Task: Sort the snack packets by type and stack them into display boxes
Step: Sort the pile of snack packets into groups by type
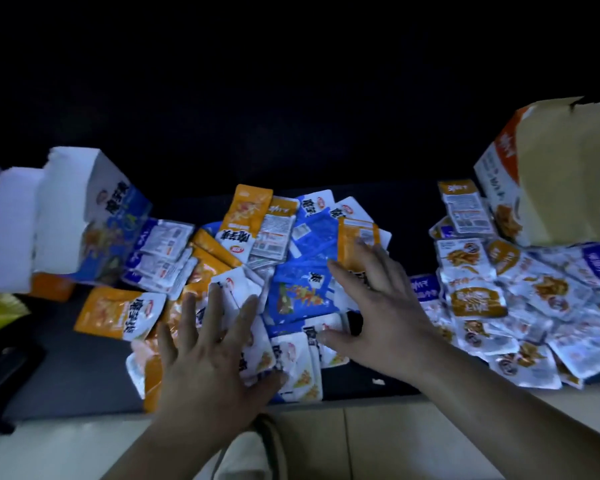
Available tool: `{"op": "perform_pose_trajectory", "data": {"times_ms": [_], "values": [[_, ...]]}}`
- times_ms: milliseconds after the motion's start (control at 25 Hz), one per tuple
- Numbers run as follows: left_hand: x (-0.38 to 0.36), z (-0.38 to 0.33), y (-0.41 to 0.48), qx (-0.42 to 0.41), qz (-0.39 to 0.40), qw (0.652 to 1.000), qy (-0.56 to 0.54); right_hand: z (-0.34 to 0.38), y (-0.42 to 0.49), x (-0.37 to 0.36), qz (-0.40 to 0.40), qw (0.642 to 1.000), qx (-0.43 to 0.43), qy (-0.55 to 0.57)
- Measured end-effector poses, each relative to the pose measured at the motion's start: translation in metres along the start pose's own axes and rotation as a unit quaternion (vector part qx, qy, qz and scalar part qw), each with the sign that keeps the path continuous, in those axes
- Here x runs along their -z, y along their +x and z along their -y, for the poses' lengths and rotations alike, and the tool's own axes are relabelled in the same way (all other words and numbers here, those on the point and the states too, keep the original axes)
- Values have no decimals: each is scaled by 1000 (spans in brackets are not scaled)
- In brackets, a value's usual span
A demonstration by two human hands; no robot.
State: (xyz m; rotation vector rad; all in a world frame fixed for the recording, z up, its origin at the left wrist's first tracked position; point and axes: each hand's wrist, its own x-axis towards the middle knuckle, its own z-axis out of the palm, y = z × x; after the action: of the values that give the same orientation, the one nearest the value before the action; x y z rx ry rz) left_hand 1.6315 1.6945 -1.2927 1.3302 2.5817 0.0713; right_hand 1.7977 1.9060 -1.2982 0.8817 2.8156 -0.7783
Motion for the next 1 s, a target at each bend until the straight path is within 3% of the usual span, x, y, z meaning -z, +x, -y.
{"op": "perform_pose_trajectory", "data": {"times_ms": [80, 160, 360, 480, 600, 720, 880, 1000], "values": [[-8, 9, -3, 19, 32, 999, -18, 6, 12, -5, 30, 999, -20, -31], [-11, 17, -1, -6, -16, 1000, -23, 12, 21, -9, 31, 998, -39, -39], [-7, 26, 12, -2, -108, 990, -85, 10, 30, -13, -106, 993, -25, -39], [4, 32, 14, 6, -153, 971, -181, 11, 36, -17, -135, 989, -38, -51], [2, 47, -1, -10, -127, 985, -116, 13, 35, -20, -153, 986, -37, -53], [-17, 53, -16, 3, -29, 998, -48, 15, 31, -14, -97, 993, -58, -44], [-18, 53, 0, -4, -117, 992, -39, 15, 26, 7, 17, 998, -49, -25], [-4, 53, 20, 8, -141, 989, -44, 17, 24, 12, 49, 997, -47, -48]]}}
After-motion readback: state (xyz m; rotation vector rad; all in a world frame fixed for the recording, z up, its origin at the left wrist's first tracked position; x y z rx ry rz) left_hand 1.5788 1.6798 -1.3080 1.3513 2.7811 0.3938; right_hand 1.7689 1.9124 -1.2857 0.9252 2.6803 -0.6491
